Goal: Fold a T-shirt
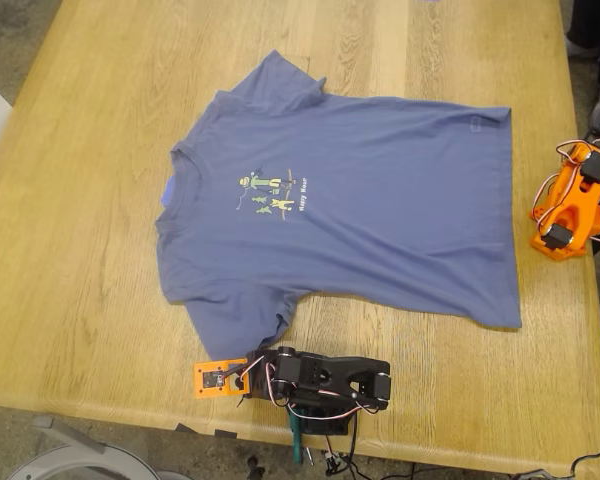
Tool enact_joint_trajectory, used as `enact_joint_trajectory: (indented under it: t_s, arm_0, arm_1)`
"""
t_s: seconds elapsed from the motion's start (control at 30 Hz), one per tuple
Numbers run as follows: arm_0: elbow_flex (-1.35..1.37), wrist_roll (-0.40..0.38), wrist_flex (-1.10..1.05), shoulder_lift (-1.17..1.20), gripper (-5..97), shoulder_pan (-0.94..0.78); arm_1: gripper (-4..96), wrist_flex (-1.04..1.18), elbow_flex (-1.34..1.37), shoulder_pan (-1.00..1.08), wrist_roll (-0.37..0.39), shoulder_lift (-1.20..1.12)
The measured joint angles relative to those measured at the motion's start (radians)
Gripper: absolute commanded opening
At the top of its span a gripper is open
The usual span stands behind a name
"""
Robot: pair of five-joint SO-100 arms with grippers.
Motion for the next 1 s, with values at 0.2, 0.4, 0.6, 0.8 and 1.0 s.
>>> enact_joint_trajectory:
  t_s: [0.2, 0.4, 0.6, 0.8, 1.0]
  arm_0:
    - [-0.002, 0.011, -0.072, 0.000, 6, 0.034]
    - [-0.083, 0.063, -0.084, 0.000, 39, 0.115]
    - [-0.249, 0.054, -0.038, -0.005, 48, 0.158]
    - [-0.580, 0.055, -0.084, -0.186, 53, 0.132]
    - [-0.968, 0.044, -0.233, -0.534, 62, 0.175]
  arm_1:
    - [9.8, 0.000, 0.000, 0.000, -0.009, 0.000]
    - [25.3, -0.046, -0.066, -0.066, 0.034, 0.000]
    - [33.1, 0.061, -0.247, -0.141, 0.110, 0.000]
    - [36.3, 0.152, -0.591, -0.368, 0.169, -0.112]
    - [37.2, 0.207, -0.988, -0.640, 0.172, -0.379]
